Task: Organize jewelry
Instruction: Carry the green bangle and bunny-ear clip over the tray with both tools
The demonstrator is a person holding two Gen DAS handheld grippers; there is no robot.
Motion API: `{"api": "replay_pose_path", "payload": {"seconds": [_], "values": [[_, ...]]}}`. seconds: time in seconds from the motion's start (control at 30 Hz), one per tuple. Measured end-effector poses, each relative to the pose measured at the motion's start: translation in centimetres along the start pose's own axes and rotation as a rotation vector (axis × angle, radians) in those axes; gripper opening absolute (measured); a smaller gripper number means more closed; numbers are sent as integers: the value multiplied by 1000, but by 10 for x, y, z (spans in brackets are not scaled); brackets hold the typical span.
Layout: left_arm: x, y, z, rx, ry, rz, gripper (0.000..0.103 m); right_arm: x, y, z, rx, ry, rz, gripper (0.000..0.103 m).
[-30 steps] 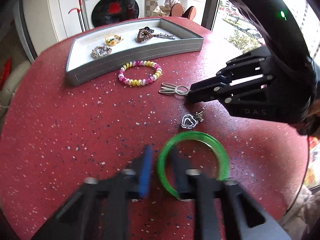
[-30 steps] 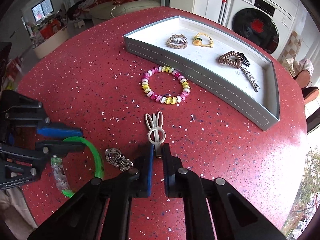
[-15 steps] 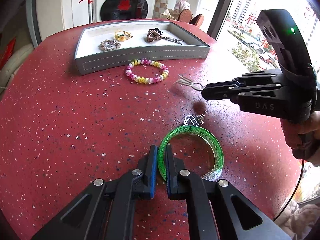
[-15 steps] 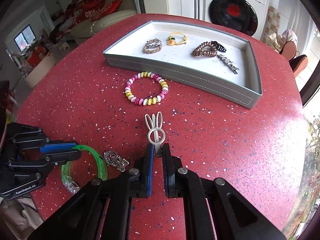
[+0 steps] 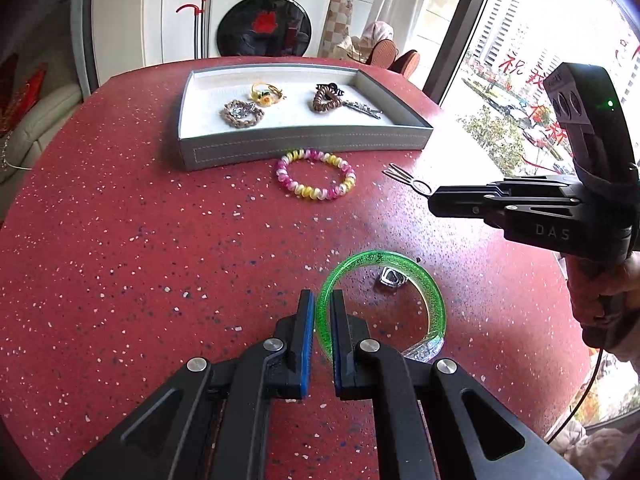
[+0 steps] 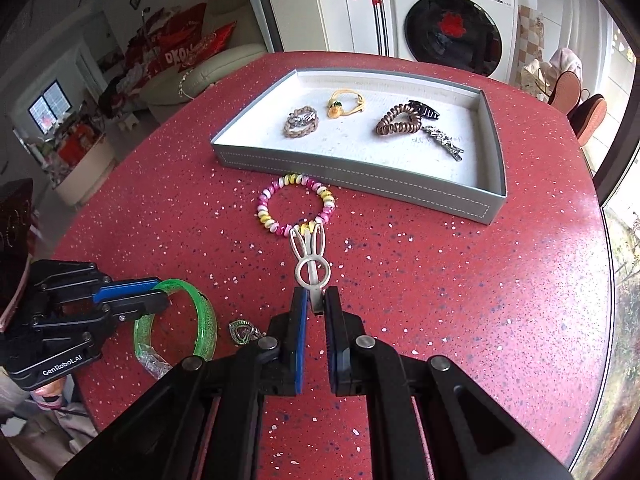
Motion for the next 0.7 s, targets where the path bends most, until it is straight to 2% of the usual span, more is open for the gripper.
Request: {"api": "replay_pose_path", "payload": {"seconds": [0.7], "values": [[41, 11, -22, 31, 36, 77, 26, 30, 9, 29, -16, -94, 51, 9]]}}
Point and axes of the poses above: each gripper's, at about its wrist camera, not at the fingertips, and y roughly against the way its jaws point, z to its right, x to its top, the point moved 9 cm from there along -y, roughly the way its jaws point, and after that the axes turned 7 degrees about -x, right-handed, at the moved point
